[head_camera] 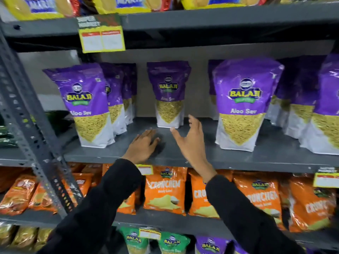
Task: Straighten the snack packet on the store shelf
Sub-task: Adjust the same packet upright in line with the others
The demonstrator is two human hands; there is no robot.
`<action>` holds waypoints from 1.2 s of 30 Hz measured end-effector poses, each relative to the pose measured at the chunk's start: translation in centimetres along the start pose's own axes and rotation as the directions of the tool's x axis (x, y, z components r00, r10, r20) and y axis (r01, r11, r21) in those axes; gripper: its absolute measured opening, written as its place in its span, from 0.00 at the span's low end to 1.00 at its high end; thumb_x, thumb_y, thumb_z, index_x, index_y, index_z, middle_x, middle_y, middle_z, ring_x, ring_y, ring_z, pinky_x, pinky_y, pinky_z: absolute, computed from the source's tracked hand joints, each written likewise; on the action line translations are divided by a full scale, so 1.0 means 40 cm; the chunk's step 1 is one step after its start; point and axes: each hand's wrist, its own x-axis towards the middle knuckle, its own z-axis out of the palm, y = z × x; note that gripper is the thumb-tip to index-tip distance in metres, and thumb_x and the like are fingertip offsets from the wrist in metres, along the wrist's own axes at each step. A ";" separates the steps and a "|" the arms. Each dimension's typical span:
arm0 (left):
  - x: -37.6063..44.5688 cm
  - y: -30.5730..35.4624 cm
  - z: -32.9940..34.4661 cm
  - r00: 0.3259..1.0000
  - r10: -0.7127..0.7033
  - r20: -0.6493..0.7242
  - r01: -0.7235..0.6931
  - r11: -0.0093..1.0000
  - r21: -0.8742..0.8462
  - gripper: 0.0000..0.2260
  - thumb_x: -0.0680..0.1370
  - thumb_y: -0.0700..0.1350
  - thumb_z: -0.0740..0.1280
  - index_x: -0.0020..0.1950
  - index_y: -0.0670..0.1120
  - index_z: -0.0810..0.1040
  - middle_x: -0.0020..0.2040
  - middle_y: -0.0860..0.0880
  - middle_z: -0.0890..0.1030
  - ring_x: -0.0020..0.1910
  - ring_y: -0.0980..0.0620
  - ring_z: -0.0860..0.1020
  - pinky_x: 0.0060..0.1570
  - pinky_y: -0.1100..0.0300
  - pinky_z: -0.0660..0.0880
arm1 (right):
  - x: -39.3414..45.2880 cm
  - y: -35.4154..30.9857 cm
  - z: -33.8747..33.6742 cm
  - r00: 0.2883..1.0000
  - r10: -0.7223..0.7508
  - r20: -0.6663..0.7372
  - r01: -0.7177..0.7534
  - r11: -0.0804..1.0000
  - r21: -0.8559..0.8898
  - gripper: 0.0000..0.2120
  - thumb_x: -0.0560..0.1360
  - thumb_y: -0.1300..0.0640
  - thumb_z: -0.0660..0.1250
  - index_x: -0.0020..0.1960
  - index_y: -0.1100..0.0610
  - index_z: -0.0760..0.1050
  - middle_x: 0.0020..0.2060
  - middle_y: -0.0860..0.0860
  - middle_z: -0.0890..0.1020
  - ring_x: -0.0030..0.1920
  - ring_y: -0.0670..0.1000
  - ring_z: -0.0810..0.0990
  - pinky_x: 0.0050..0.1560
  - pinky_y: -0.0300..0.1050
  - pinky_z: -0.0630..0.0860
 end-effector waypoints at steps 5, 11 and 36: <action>0.032 -0.123 -0.057 0.993 0.030 0.111 -0.035 0.998 0.048 0.23 0.85 0.51 0.54 0.77 0.41 0.64 0.80 0.42 0.63 0.79 0.43 0.62 0.77 0.49 0.59 | 0.180 -0.003 0.186 0.981 0.183 0.063 -0.170 0.970 -0.173 0.48 0.66 0.37 0.74 0.76 0.61 0.61 0.70 0.61 0.70 0.72 0.64 0.67 0.65 0.55 0.71; 0.053 -0.181 -0.056 0.974 0.047 0.222 -0.071 0.993 0.099 0.26 0.85 0.51 0.50 0.81 0.41 0.55 0.83 0.43 0.55 0.82 0.46 0.54 0.80 0.49 0.50 | 0.264 0.018 0.310 0.930 0.364 -0.042 -0.363 0.900 -0.243 0.68 0.62 0.37 0.81 0.81 0.67 0.41 0.79 0.66 0.53 0.80 0.66 0.56 0.76 0.61 0.62; 0.062 -0.210 -0.062 0.954 0.114 0.276 -0.160 0.976 0.150 0.27 0.85 0.52 0.47 0.82 0.42 0.51 0.83 0.45 0.52 0.83 0.48 0.50 0.81 0.47 0.48 | 0.111 -0.068 0.314 0.903 0.376 -0.208 -0.418 0.882 -0.217 0.67 0.60 0.47 0.84 0.81 0.65 0.42 0.74 0.65 0.63 0.74 0.66 0.64 0.70 0.61 0.69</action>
